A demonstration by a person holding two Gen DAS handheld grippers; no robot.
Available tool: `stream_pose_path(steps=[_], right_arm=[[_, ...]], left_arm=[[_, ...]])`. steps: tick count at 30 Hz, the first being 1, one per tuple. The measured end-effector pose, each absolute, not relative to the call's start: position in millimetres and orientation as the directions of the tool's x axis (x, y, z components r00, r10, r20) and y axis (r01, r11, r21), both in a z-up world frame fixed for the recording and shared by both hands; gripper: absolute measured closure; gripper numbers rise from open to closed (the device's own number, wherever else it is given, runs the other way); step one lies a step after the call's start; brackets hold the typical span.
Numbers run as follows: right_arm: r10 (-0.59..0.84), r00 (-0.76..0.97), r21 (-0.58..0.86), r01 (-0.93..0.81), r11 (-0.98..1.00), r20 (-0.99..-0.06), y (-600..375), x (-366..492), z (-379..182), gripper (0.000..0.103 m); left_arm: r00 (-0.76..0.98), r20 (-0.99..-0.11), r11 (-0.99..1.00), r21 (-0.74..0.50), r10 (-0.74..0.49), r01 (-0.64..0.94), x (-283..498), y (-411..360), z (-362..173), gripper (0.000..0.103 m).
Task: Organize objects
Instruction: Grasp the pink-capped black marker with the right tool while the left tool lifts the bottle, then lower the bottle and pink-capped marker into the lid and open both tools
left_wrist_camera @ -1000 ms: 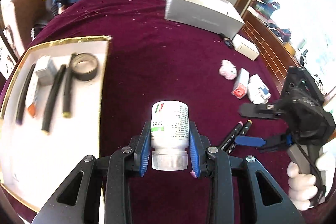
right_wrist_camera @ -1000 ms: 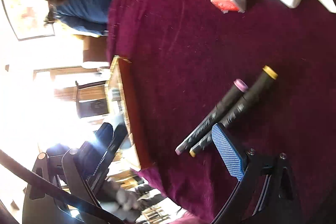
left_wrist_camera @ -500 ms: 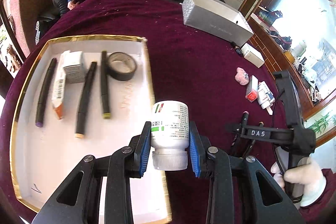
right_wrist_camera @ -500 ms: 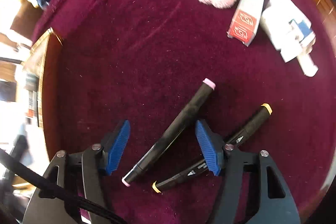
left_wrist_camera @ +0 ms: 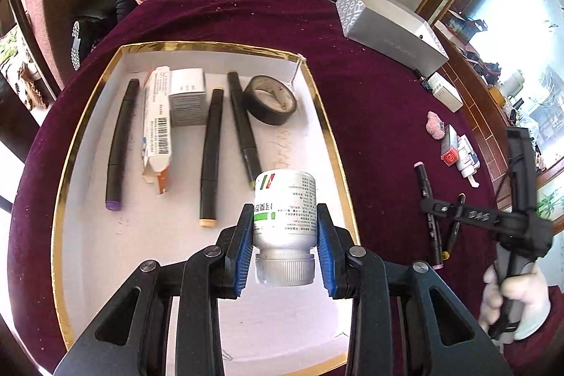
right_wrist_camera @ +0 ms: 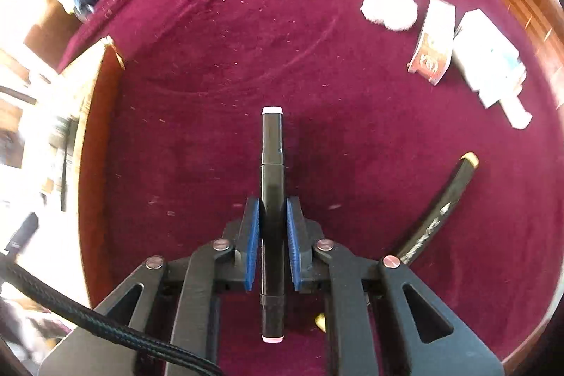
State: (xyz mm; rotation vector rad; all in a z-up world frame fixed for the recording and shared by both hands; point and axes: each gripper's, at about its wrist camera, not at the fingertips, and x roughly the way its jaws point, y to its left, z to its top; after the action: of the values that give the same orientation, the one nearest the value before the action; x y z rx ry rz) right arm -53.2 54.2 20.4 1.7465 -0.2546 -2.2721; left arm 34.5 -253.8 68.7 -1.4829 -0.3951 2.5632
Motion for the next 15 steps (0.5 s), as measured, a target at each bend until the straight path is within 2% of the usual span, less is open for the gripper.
stream_pose_path(steps=[7, 11, 15], right_arm=[[-0.495, -0.228, 0.475, 0.138, -0.869, -0.839, 22, -52, 52, 0.090], [-0.574, -0.198, 0.535, 0.218, -0.816, -0.795, -12, -50, 76, 0.090], [-0.602, -0.125, 0.550, 0.294, -0.782, -0.789, -63, -51, 80, 0.090]], left_arm=[[-0.500, -0.826, -0.945, -0.324, 0.259, 0.046, 37, -271, 65, 0.075], [-0.493, -0.837, -0.948, -0.310, 0.237, 0.072, 34, -277, 59, 0.075], [-0.485, -0.848, -0.950, -0.295, 0.213, 0.099, 33, -286, 53, 0.075]])
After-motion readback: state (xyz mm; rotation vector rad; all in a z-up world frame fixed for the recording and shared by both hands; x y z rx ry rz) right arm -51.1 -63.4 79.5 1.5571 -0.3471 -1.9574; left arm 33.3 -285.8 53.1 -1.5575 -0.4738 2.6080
